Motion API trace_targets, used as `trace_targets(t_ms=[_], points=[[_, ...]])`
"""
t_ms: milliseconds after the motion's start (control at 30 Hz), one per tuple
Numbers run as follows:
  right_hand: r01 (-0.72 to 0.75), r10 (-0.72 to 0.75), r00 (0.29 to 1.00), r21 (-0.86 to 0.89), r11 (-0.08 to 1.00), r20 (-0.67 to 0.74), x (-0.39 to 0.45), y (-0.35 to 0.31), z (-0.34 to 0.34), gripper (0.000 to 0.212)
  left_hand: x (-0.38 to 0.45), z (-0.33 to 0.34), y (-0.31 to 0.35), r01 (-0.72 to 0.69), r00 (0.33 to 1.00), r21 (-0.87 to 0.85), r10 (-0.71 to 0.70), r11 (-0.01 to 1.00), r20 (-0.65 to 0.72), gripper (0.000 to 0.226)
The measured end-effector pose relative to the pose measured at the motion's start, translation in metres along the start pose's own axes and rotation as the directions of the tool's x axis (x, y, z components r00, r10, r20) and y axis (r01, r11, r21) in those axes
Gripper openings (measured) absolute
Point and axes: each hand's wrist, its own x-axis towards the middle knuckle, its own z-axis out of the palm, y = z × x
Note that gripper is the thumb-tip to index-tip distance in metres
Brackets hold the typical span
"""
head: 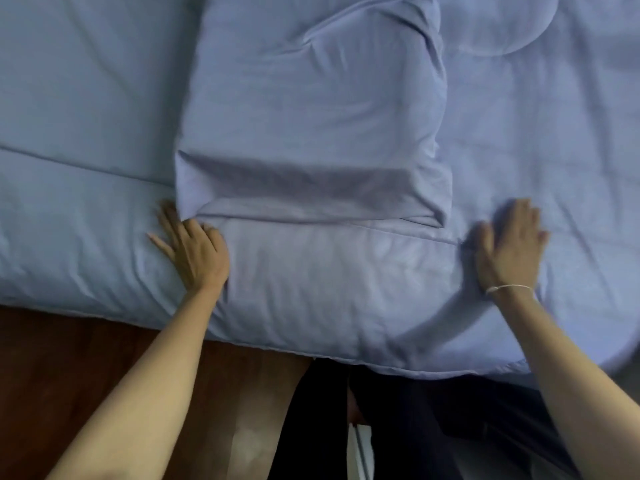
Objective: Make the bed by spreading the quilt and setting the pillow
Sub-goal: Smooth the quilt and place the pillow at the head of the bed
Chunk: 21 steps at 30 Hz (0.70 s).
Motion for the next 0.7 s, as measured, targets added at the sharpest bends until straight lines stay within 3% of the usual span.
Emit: trace_targets(t_ms=[67,100,167,300,467,567,700], points=[[0.192,-0.189,0.980,-0.034,0.981,0.062,-0.006,-0.025,0.011,0.071,0.002,0.003,-0.002,-0.046,0.999,0.031,0.046,0.998,0.015,0.048],[0.219,-0.213,0.972,-0.053,0.974,0.094,-0.010,-0.026,0.015,0.069,0.000,0.005,-0.008,-0.053,0.998,0.043,0.052,0.998,0.028,0.053],[0.181,-0.173,0.982,-0.114,0.977,0.078,-0.005,-0.008,0.015,0.068,-0.004,0.003,-0.014,-0.046,0.997,0.064,0.041,0.997,0.068,0.060],[-0.080,0.098,0.991,-0.183,0.980,0.089,-0.013,0.061,-0.008,0.069,-0.005,-0.004,-0.017,-0.062,0.986,0.081,0.048,0.995,0.159,0.063],[-0.115,0.126,0.988,-0.116,0.987,0.092,-0.002,0.051,-0.019,0.072,0.005,-0.019,0.008,0.012,0.995,0.022,-0.015,1.000,0.103,0.046],[0.041,-0.026,0.993,-0.139,0.989,0.112,-0.004,0.020,-0.007,0.066,0.006,-0.008,0.021,-0.041,0.983,0.075,0.026,0.996,0.182,0.045],[0.057,-0.033,0.991,-0.191,0.980,0.126,-0.006,0.013,0.008,0.062,0.004,0.003,0.024,-0.028,0.975,0.118,0.001,0.993,0.221,0.044]])
